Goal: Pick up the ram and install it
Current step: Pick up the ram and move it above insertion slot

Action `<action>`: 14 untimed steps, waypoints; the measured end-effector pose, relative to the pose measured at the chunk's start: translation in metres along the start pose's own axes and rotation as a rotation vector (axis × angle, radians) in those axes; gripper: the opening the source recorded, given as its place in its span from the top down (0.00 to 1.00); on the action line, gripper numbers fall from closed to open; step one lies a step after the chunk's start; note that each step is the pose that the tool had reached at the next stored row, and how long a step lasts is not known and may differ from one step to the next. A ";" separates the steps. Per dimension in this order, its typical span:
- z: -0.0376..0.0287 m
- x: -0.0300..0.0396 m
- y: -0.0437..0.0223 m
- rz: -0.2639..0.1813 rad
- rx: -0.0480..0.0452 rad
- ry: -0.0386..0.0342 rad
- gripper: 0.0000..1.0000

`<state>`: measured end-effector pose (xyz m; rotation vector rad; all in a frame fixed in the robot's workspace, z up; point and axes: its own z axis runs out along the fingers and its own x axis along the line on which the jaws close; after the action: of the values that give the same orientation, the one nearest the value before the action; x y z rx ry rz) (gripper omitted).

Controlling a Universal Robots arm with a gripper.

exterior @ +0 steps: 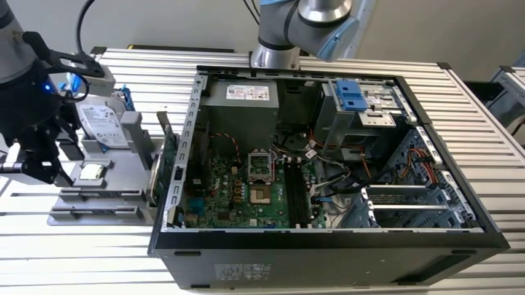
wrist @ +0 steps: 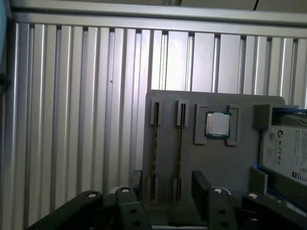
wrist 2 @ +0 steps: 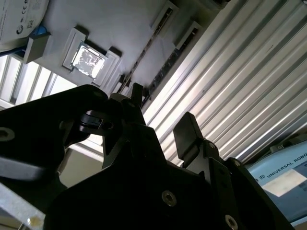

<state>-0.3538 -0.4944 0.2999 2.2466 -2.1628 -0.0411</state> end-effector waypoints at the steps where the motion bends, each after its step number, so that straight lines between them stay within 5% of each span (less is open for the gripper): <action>1: 0.0007 0.0000 0.0000 0.000 0.0000 0.0000 0.00; 14: 0.0099 0.0001 -0.0026 0.000 0.0001 -0.0001 0.00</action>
<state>-0.3516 -0.4944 0.2899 2.2467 -2.1629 -0.0411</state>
